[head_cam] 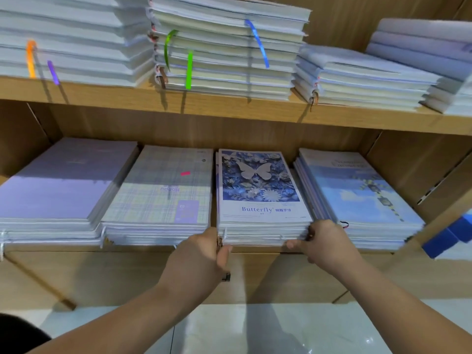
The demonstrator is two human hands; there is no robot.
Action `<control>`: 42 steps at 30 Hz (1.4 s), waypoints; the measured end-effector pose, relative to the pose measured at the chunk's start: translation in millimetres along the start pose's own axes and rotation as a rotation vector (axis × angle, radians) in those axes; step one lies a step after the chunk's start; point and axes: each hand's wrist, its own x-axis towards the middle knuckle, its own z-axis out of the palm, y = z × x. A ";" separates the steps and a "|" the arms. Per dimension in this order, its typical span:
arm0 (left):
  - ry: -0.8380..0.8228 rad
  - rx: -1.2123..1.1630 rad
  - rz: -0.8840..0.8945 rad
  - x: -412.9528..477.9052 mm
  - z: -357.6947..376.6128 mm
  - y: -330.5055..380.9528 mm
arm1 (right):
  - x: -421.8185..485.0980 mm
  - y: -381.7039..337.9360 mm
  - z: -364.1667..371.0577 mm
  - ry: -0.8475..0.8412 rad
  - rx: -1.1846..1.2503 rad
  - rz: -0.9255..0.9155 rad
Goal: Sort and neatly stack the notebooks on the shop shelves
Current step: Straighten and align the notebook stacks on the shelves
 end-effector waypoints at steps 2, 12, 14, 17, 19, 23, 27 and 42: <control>-0.005 0.024 0.017 2.8 -5.5 2.7 | -2.5 -1.7 -2.3 -0.007 -0.016 0.011; -0.136 0.584 0.066 24.6 -16.9 17.2 | -3.3 -7.5 -10.9 -0.064 0.053 -0.052; -0.169 0.620 0.064 25.9 -13.7 17.5 | -1.9 -5.7 -9.6 -0.049 0.069 -0.039; -0.198 0.582 0.016 26.4 -10.3 18.1 | -0.8 -4.0 -6.1 0.000 0.119 0.004; -0.202 0.550 0.006 29.3 -11.6 18.8 | -1.0 -4.2 -3.9 0.019 0.136 0.031; -0.202 0.482 -0.005 28.1 -19.5 20.6 | -4.5 -6.0 -5.3 0.019 0.115 0.033; -0.116 0.391 0.027 19.5 -29.3 26.3 | -7.4 -13.2 -20.1 0.003 0.078 -0.026; -0.141 0.423 0.037 33.3 -35.7 34.4 | -2.6 -9.1 -25.6 0.014 0.095 -0.100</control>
